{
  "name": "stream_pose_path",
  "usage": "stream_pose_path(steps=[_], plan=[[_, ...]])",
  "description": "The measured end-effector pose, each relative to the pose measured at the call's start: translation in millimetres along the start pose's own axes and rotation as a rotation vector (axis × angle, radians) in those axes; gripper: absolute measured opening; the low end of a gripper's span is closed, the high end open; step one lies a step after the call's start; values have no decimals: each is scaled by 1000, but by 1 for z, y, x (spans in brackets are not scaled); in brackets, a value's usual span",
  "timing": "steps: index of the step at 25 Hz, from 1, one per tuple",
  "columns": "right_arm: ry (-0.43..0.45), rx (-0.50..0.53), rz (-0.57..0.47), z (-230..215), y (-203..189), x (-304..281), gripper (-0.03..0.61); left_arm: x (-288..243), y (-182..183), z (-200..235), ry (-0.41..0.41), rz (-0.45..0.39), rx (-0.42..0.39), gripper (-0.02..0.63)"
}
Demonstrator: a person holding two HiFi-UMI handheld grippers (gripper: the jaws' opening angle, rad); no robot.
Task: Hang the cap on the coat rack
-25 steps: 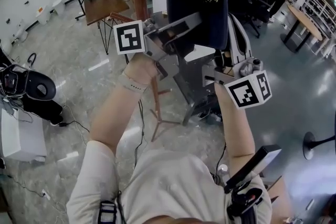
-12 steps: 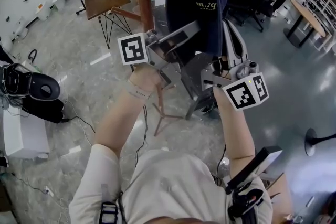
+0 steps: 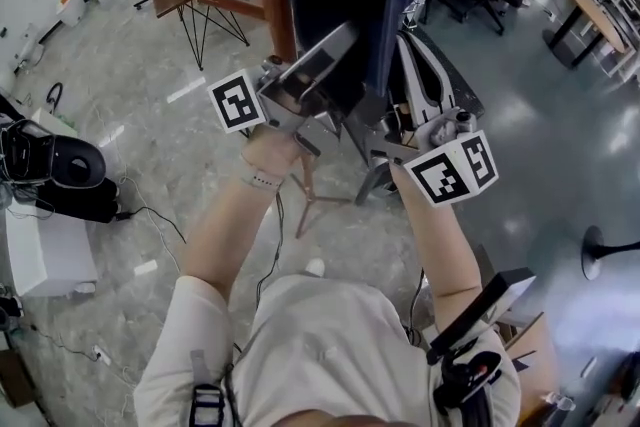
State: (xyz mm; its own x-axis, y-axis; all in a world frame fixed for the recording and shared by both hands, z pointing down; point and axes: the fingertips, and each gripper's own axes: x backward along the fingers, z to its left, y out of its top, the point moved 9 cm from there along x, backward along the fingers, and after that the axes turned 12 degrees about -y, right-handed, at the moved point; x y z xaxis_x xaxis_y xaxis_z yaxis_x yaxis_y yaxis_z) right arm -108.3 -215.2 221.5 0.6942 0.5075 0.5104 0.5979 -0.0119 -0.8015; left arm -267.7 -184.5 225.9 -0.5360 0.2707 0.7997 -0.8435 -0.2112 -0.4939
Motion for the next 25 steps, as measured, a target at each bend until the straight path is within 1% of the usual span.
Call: stream_pose_path(steps=[3, 8, 11, 15, 19, 20, 22, 23, 25], plan=[[-16, -24, 19, -3, -17, -5, 35, 13, 7, 3, -2, -30, -2, 44], [-28, -54, 49, -15, -41, -19, 35, 31, 12, 20, 46, -36, 7, 44], [-42, -79, 66, -21, -52, -30, 35, 39, 17, 26, 51, -59, 24, 35], [-71, -135, 94, -27, -87, -22, 35, 67, 5, 30, 77, -47, 28, 26], [-89, -170, 137, -27, -124, -20, 35, 96, 0, 35, 102, -41, 55, 21], [-94, -180, 145, -25, -133, -17, 35, 104, -3, 34, 104, -39, 54, 20], [-108, -200, 158, -23, -146, -9, 35, 115, -7, 30, 107, -26, 25, 18], [-117, -210, 167, -24, -150, -7, 35, 119, -8, 29, 116, -22, 16, 17], [-139, -232, 189, -30, -159, -3, 35, 129, -13, 33, 148, -31, 21, 14]])
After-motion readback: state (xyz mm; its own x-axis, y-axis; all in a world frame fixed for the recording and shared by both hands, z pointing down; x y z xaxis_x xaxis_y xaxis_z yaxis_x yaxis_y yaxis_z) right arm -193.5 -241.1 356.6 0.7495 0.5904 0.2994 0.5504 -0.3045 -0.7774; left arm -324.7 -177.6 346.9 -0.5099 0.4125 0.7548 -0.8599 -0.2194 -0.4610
